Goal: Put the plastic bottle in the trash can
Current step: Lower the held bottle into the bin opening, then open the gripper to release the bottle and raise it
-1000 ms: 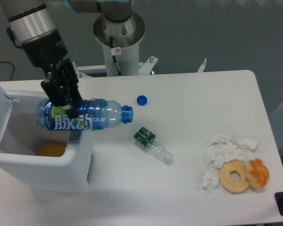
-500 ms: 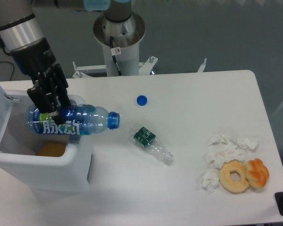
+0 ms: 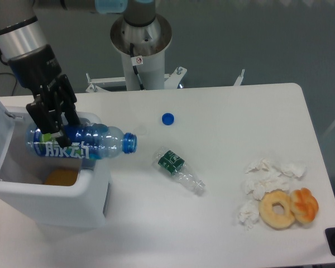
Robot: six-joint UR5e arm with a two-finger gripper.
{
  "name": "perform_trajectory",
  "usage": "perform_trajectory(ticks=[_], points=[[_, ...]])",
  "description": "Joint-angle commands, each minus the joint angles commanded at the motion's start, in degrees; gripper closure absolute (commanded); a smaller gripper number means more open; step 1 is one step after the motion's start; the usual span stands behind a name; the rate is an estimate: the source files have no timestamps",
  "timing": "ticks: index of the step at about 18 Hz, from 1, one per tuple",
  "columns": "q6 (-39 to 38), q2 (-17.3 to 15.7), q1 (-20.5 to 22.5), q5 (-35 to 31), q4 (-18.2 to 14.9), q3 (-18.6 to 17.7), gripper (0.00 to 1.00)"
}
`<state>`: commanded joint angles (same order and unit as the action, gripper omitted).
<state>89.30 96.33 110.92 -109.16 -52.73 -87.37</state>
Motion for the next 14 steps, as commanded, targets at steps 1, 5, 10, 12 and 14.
perform_trajectory(ticks=[1, 5, 10, 12, 14], points=[[-0.87, -0.18, 0.00, 0.17, 0.09, 0.18, 0.07], [-1.93, -0.36, -0.18, 0.44, 0.09, -0.26, 0.06], [-1.93, -0.53, -0.09, 0.44, 0.18, 0.18, 0.06], [-2.63, -0.79, 0.09, 0.53, 0.18, 0.27, 0.05], [-4.56, -1.14, 0.70, 1.57, 0.18, 0.09, 0.01]])
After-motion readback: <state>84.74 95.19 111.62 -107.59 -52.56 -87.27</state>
